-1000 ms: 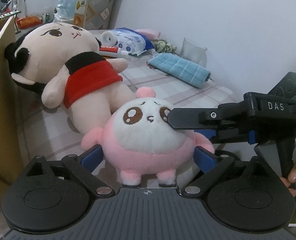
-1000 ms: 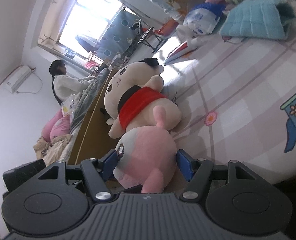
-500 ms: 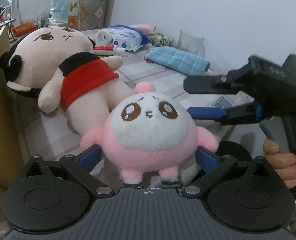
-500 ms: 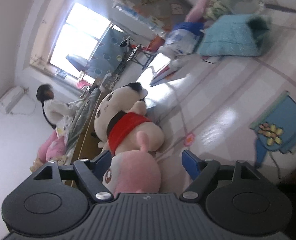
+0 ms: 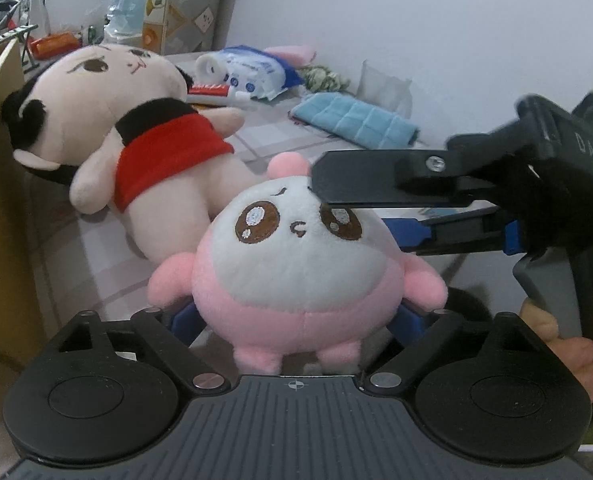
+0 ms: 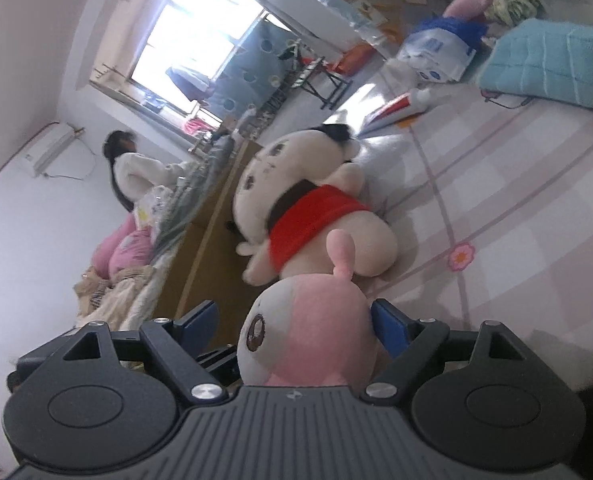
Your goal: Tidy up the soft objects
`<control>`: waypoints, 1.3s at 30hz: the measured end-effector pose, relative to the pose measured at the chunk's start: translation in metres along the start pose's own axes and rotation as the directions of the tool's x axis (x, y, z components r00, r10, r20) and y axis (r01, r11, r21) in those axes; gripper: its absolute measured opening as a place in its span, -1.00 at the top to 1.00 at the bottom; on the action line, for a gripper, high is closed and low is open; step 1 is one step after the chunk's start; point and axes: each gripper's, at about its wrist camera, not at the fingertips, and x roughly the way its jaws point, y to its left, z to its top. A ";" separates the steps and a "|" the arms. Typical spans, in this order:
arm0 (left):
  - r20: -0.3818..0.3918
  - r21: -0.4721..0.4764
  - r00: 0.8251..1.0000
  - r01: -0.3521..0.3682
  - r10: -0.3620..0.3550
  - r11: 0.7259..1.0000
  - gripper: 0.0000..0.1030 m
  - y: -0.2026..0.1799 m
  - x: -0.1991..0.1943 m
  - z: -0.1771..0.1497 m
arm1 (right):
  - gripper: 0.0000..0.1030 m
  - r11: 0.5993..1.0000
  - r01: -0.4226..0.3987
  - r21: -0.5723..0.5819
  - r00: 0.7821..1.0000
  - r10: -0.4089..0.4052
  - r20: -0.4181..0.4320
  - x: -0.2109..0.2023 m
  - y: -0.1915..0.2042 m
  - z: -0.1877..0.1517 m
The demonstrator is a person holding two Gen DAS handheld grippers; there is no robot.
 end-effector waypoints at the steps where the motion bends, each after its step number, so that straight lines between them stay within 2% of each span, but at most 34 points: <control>1: 0.007 -0.006 1.000 0.008 -0.008 1.000 -0.76 -0.001 -0.007 -0.001 | -0.26 1.000 -0.015 -0.001 1.000 0.015 0.005 -0.005 0.003 -0.002; 7: 0.066 -0.064 0.998 0.029 -0.025 0.998 -0.76 0.011 -0.059 -0.007 | -0.26 0.997 -0.054 -0.047 0.995 0.058 0.079 -0.039 0.025 -0.010; 12: 0.130 -0.129 0.991 0.001 0.016 0.992 -0.76 0.022 -0.107 -0.012 | -0.26 0.991 -0.091 -0.099 0.991 0.101 0.093 -0.050 0.038 -0.011; 17: 0.202 -0.207 0.976 -0.037 0.080 0.978 -0.76 0.029 -0.153 -0.023 | -0.26 0.983 -0.131 -0.132 0.989 0.138 0.045 -0.045 0.049 -0.017; 23: 0.269 -0.267 0.943 -0.123 0.196 0.956 -0.76 0.034 -0.193 -0.033 | -0.26 0.968 -0.184 -0.171 0.983 0.186 -0.006 -0.034 0.069 -0.029; 29: 0.305 -0.328 0.923 -0.129 0.234 0.936 -0.76 0.044 -0.219 -0.049 | -0.26 0.967 -0.181 -0.177 0.983 0.179 -0.026 -0.035 0.091 -0.043; 33: 0.331 -0.354 0.907 -0.135 0.259 0.926 -0.76 0.046 -0.236 -0.062 | -0.25 0.958 -0.175 -0.227 0.984 0.168 -0.049 -0.036 0.111 -0.057; 36: 0.336 -0.387 0.897 -0.148 0.288 0.910 -0.76 0.050 -0.247 -0.071 | -0.25 0.940 -0.201 -0.276 0.978 0.179 -0.102 -0.032 0.125 -0.069; 39: 0.351 -0.432 0.879 -0.153 0.323 0.889 -0.76 0.054 -0.266 -0.083 | -0.16 0.915 -0.262 -0.307 0.953 0.196 -0.230 -0.014 0.136 -0.086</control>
